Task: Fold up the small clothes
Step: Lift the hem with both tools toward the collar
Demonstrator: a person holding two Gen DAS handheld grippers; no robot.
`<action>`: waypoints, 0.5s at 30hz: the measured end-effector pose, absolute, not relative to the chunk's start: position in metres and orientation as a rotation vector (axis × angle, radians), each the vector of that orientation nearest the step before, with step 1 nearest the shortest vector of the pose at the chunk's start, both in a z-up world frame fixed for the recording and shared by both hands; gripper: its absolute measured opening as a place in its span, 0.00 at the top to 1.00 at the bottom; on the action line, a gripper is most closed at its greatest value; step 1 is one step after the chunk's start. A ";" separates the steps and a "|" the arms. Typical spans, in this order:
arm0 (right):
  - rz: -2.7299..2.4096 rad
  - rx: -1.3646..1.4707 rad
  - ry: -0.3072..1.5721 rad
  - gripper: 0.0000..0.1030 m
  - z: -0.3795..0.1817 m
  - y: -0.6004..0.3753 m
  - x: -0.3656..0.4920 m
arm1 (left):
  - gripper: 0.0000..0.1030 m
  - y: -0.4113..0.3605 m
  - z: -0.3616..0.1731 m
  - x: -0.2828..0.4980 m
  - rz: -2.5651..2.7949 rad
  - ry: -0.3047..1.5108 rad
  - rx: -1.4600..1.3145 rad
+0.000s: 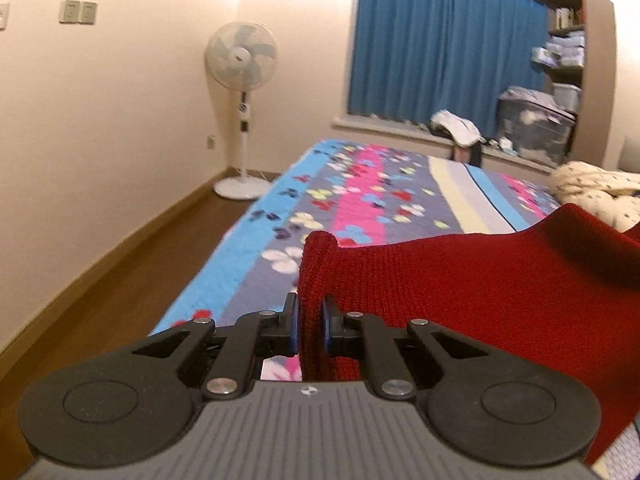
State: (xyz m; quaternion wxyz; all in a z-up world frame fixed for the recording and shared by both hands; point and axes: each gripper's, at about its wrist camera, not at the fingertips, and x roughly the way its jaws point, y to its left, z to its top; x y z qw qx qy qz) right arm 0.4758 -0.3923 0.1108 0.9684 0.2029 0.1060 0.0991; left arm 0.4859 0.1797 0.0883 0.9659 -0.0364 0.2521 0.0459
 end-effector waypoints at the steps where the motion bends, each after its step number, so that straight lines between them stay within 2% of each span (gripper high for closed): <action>1: 0.199 0.409 0.199 0.95 0.110 -0.388 0.482 | 0.89 0.180 0.086 0.491 0.109 0.502 -0.070; 5: 0.123 0.396 0.250 0.94 0.093 -0.377 0.515 | 0.89 0.182 0.065 0.518 0.156 0.530 -0.063; 6: 0.088 0.398 0.312 0.93 0.084 -0.376 0.528 | 0.88 0.182 0.052 0.529 0.157 0.577 -0.060; 9: -0.059 0.342 0.682 0.91 0.036 -0.374 0.573 | 0.86 0.183 0.005 0.562 0.160 0.855 -0.066; 10: -0.111 0.312 0.776 0.88 0.020 -0.376 0.580 | 0.81 0.184 -0.001 0.565 0.166 0.886 -0.082; 12: -0.121 0.370 0.819 0.88 0.002 -0.389 0.578 | 0.80 0.189 0.004 0.566 0.157 0.882 -0.135; 14: -0.095 0.456 0.803 0.80 0.003 -0.406 0.574 | 0.63 0.199 0.010 0.566 0.131 0.901 -0.236; 15: -0.068 0.496 0.768 0.66 0.007 -0.414 0.570 | 0.58 0.206 0.012 0.565 0.110 0.922 -0.296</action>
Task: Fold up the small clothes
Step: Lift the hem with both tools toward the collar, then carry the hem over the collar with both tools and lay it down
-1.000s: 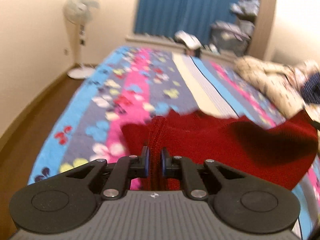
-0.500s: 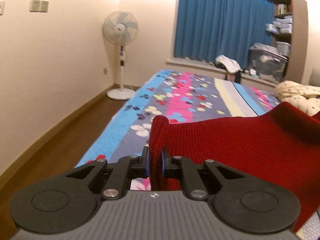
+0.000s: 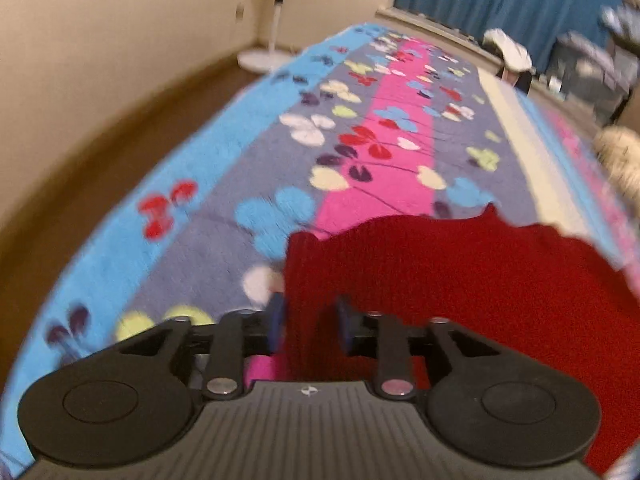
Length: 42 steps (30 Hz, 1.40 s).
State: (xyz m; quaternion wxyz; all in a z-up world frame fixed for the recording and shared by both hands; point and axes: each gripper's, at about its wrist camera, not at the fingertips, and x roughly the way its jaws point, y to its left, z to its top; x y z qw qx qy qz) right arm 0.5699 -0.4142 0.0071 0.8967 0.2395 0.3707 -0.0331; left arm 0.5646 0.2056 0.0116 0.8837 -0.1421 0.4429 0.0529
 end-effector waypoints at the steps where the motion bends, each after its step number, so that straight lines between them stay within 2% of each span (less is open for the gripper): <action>1: -0.027 0.531 0.731 0.53 0.012 -0.420 0.566 | 0.51 0.209 0.011 0.563 0.088 0.941 -0.349; 4: 0.099 0.570 0.721 0.42 0.015 -0.423 0.562 | 0.39 0.216 0.004 0.559 0.079 0.987 -0.440; 7: 0.209 0.575 0.813 0.35 0.004 -0.413 0.562 | 0.39 0.227 0.002 0.554 0.075 1.006 -0.564; 11: 0.238 0.559 0.834 0.34 -0.007 -0.399 0.564 | 0.39 0.231 -0.004 0.555 0.055 1.014 -0.632; 14: 0.259 0.533 0.825 0.48 -0.004 -0.389 0.558 | 0.37 0.232 -0.006 0.553 0.034 1.015 -0.666; 16: 0.252 0.514 0.815 0.61 0.001 -0.388 0.554 | 0.36 0.233 -0.009 0.553 0.008 1.015 -0.698; 18: 0.241 0.542 0.811 0.67 0.005 -0.391 0.544 | 0.36 0.229 -0.012 0.554 -0.013 1.019 -0.706; 19: 0.230 0.564 0.815 0.69 0.007 -0.394 0.542 | 0.40 0.225 -0.012 0.555 -0.028 1.019 -0.682; 20: 0.214 0.588 0.823 0.71 0.010 -0.396 0.539 | 0.64 0.220 -0.012 0.556 -0.054 1.014 -0.651; 21: 0.201 0.597 0.825 0.72 0.014 -0.397 0.537 | 0.68 0.214 -0.012 0.557 -0.094 1.005 -0.631; 26: 0.135 0.596 0.828 0.75 0.040 -0.402 0.497 | 0.80 0.197 -0.009 0.560 -0.141 0.960 -0.555; 28: 0.090 0.605 0.836 0.79 0.046 -0.409 0.474 | 0.84 0.190 -0.006 0.560 -0.169 0.949 -0.541; 29: 0.055 0.619 0.838 0.81 0.049 -0.414 0.461 | 0.84 0.185 -0.003 0.559 -0.183 0.943 -0.529; 30: 0.017 0.637 0.838 0.90 0.052 -0.420 0.448 | 0.84 0.181 -0.002 0.559 -0.190 0.941 -0.514; 32: -0.045 0.668 0.830 0.90 0.053 -0.434 0.425 | 0.82 0.176 -0.001 0.558 -0.201 0.951 -0.493; 34: -0.022 0.685 0.850 0.86 0.047 -0.439 0.413 | 0.64 0.175 0.001 0.555 -0.164 0.974 -0.464; 35: -0.031 0.673 0.863 0.84 0.044 -0.441 0.411 | 0.59 0.178 0.003 0.552 -0.139 0.979 -0.455; 37: -0.068 0.683 0.836 0.73 0.045 -0.447 0.404 | 0.58 0.183 0.012 0.541 -0.112 0.987 -0.442; 39: -0.098 0.715 0.796 0.72 0.050 -0.453 0.394 | 0.53 0.185 0.019 0.528 -0.113 1.047 -0.417; 41: -0.096 0.718 0.802 0.54 0.053 -0.455 0.388 | 0.50 0.186 0.027 0.515 -0.132 1.101 -0.389; 42: -0.088 0.709 0.823 0.42 0.053 -0.454 0.385 | 0.48 0.186 0.031 0.506 -0.147 1.116 -0.374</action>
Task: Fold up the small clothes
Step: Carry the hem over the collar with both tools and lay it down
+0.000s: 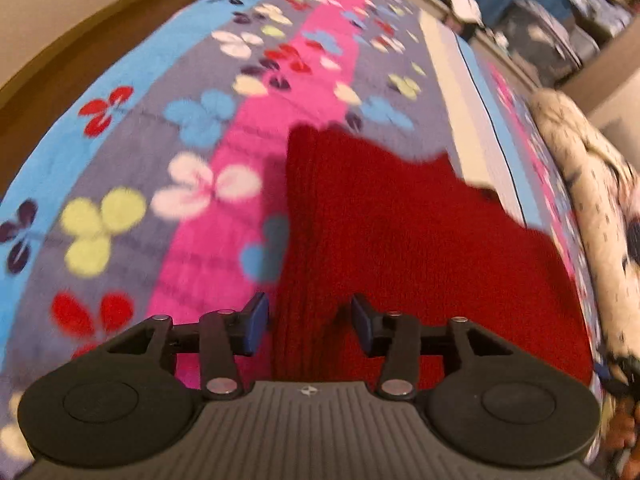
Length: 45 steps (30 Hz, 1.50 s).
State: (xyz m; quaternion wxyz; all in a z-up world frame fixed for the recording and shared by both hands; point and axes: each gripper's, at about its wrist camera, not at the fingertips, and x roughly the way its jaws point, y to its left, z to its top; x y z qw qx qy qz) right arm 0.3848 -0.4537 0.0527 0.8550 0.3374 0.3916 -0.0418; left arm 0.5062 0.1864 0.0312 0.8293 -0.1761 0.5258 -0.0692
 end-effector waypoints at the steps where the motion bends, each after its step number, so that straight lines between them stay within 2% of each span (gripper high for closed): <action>1: -0.071 0.706 0.850 0.39 0.052 -0.452 0.383 | 0.44 0.186 0.035 0.498 -0.155 1.128 -0.358; 6: 0.020 0.644 1.014 0.38 0.045 -0.434 0.370 | 0.43 0.183 0.033 0.457 -0.193 1.131 -0.345; 7: 0.031 0.616 1.024 0.38 0.046 -0.429 0.368 | 0.48 0.182 0.026 0.451 -0.187 1.133 -0.342; 8: 0.039 0.594 1.031 0.39 0.048 -0.425 0.366 | 0.60 0.181 0.019 0.448 -0.162 1.155 -0.317; 9: 0.044 0.581 1.038 0.39 0.048 -0.422 0.364 | 0.64 0.179 0.015 0.447 -0.126 1.177 -0.296; 11: 0.051 0.538 1.053 0.48 0.047 -0.414 0.362 | 0.76 0.180 0.018 0.443 -0.127 1.153 -0.298; 13: 0.053 0.488 1.060 0.79 0.047 -0.409 0.360 | 0.82 0.182 0.019 0.438 -0.144 1.141 -0.275; 16: 0.052 0.503 1.022 0.87 0.053 -0.412 0.355 | 0.86 0.193 0.026 0.429 -0.161 1.104 -0.334; 22: 0.115 0.640 0.748 0.89 0.102 -0.443 0.316 | 0.87 0.212 0.074 0.394 -0.293 0.862 -0.409; 24: 0.105 0.626 0.718 0.89 0.109 -0.451 0.306 | 0.87 0.216 0.077 0.383 -0.329 0.868 -0.402; 27: 0.087 0.658 0.796 0.89 0.096 -0.462 0.304 | 0.86 0.219 0.052 0.383 -0.322 1.045 -0.384; 31: 0.054 0.447 1.083 0.85 0.058 -0.438 0.318 | 0.82 0.208 0.032 0.396 -0.298 1.158 -0.266; 33: 0.035 0.398 1.073 0.77 0.060 -0.432 0.320 | 0.78 0.207 0.035 0.399 -0.273 1.131 -0.268; 37: 0.061 0.398 0.905 0.77 0.082 -0.430 0.317 | 0.76 0.202 0.060 0.401 -0.316 0.959 -0.273; 40: 0.169 0.360 0.823 0.74 0.093 -0.417 0.320 | 0.76 0.190 0.058 0.404 -0.393 0.977 -0.246; 42: 0.207 0.289 0.854 0.71 0.088 -0.402 0.324 | 0.74 0.174 0.041 0.408 -0.397 1.074 -0.143; 45: 0.161 0.151 1.073 0.70 0.051 -0.386 0.338 | 0.75 0.163 0.028 0.409 -0.364 1.137 -0.036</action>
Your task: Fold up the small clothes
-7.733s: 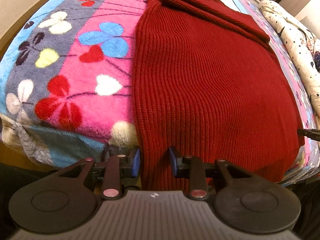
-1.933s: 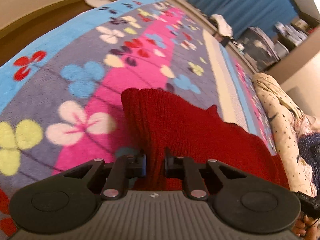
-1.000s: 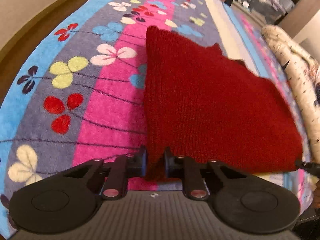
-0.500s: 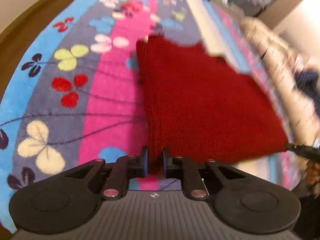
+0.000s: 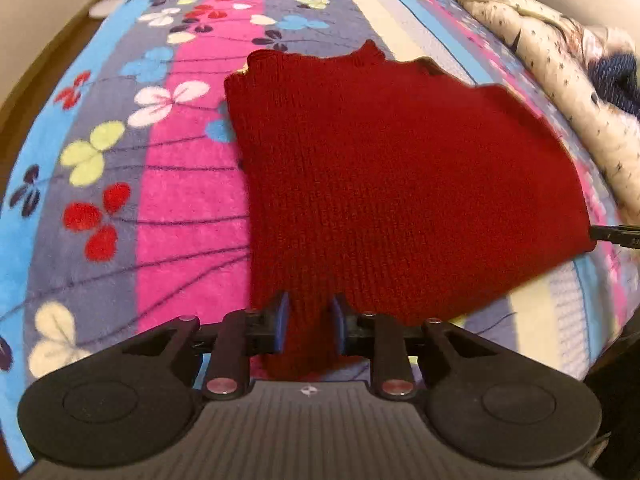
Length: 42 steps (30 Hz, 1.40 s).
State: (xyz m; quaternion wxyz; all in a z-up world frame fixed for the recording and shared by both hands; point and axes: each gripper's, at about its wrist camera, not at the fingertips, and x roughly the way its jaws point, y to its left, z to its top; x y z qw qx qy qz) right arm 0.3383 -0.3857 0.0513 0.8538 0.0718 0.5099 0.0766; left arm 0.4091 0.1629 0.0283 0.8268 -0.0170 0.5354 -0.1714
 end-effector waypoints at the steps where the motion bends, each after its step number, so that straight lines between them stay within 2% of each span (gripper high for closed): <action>1: 0.164 0.124 1.086 0.70 0.048 -0.382 0.340 | 0.74 0.163 0.033 0.410 -0.371 1.117 -0.056; 3: 0.173 0.115 1.042 0.70 0.057 -0.378 0.341 | 0.74 0.168 0.044 0.408 -0.382 1.056 -0.106; 5: 0.182 0.170 1.019 0.69 0.062 -0.381 0.342 | 0.67 0.167 0.052 0.406 -0.424 0.988 -0.125; 7: 0.177 0.167 1.022 0.69 0.061 -0.381 0.341 | 0.57 0.162 0.046 0.403 -0.432 1.019 -0.093; 9: 0.168 0.119 1.055 0.68 0.052 -0.378 0.340 | 0.56 0.150 0.030 0.404 -0.408 1.111 -0.001; 10: 0.168 0.100 1.050 0.69 0.052 -0.375 0.339 | 0.55 0.144 0.028 0.402 -0.406 1.100 0.053; 12: 0.160 0.104 1.030 0.68 0.052 -0.374 0.336 | 0.48 0.136 0.039 0.398 -0.430 1.019 0.091; 14: 0.140 0.122 0.996 0.66 0.059 -0.376 0.334 | 0.36 0.136 0.054 0.393 -0.437 0.918 0.047; 17: 0.112 0.138 0.875 0.53 0.078 -0.375 0.326 | 0.18 0.133 0.069 0.391 -0.386 0.808 0.014; 21: 0.078 0.193 0.723 0.41 0.102 -0.370 0.319 | 0.18 0.119 0.078 0.385 -0.279 0.779 0.033; 27: 0.057 0.236 0.562 0.40 0.128 -0.344 0.310 | 0.16 0.107 0.097 0.373 -0.179 0.711 0.007; 32: 0.072 0.225 0.549 0.40 0.132 -0.306 0.302 | 0.16 0.104 0.110 0.359 -0.130 0.706 -0.051; 42: 0.126 0.096 0.603 0.40 0.119 -0.229 0.307 | 0.16 0.107 0.102 0.380 -0.101 0.757 -0.116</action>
